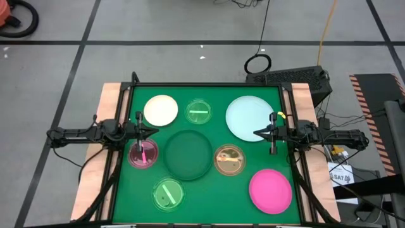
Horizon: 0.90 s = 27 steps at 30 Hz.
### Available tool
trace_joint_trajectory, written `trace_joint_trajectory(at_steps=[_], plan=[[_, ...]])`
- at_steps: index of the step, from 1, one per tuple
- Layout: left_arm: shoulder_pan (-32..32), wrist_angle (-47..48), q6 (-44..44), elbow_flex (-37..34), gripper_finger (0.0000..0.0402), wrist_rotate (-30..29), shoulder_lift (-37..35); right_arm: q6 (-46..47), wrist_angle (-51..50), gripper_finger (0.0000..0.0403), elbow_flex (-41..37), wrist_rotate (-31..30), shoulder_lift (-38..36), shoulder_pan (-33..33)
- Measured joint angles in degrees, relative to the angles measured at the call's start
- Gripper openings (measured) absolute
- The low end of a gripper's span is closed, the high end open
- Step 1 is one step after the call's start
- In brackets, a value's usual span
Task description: Stack plastic plates
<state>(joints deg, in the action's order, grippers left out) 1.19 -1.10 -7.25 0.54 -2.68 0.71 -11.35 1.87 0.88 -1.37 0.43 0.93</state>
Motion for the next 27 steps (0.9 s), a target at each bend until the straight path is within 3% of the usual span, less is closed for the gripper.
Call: trace_joint_trajectory(at_steps=[23, 27], plan=[[0.0, 0.0, 0.0, 0.0, 0.0008, 0.0, 0.0, 0.3, 0.0, 0.0004, 0.0, 0.0, 0.0, 0.0], [0.0, 0.0, 0.0, 0.0, 0.0008, 0.0, 0.0, 5.0, 0.0, 0.0004, 0.0, 0.0, 0.0, 0.0]])
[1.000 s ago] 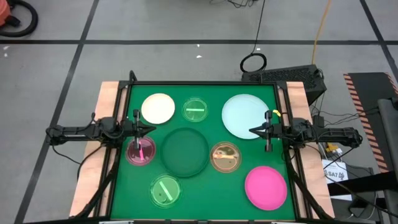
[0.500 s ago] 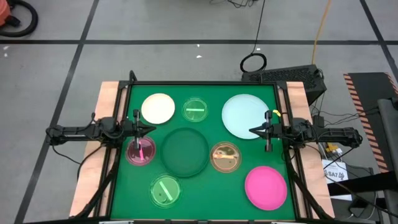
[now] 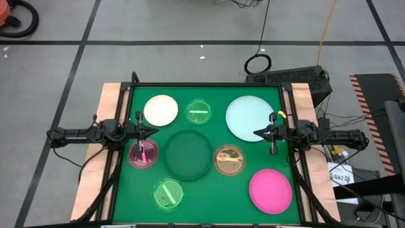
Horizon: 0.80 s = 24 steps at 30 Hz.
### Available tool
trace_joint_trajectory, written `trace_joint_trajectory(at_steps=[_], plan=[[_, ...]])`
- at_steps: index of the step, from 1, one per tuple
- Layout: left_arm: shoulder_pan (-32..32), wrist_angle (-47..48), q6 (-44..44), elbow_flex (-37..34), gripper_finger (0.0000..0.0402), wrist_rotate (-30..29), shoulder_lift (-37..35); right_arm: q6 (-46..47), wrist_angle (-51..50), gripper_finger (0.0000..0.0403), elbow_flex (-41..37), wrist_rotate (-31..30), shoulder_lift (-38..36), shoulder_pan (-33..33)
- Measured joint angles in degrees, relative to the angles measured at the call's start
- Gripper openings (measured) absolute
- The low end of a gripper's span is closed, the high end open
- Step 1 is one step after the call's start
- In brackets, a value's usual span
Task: Stack plastic plates
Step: Stack the green plate on the blue plate
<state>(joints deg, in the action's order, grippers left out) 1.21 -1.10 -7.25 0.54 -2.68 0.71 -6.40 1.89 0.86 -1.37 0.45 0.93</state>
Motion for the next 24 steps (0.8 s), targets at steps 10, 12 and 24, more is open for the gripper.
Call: trace_joint_trajectory(at_steps=[10, 12, 24], plan=[[0.0, 0.0, 0.0, 0.0, 0.0008, 0.0, 0.0, 2.4, -0.8, 0.0004, 4.8, -0.1, 1.7, 0.0], [0.0, 0.0, 0.0, 0.0, 0.0008, 0.0, 0.0, 3.2, -0.6, 0.0004, 6.1, -0.1, 2.9, 0.0], [0.0, 0.0, 0.0, 0.0, 0.0008, 0.0, 0.0, 5.6, -3.0, 0.0004, 18.6, 0.0, 13.7, 0.0]])
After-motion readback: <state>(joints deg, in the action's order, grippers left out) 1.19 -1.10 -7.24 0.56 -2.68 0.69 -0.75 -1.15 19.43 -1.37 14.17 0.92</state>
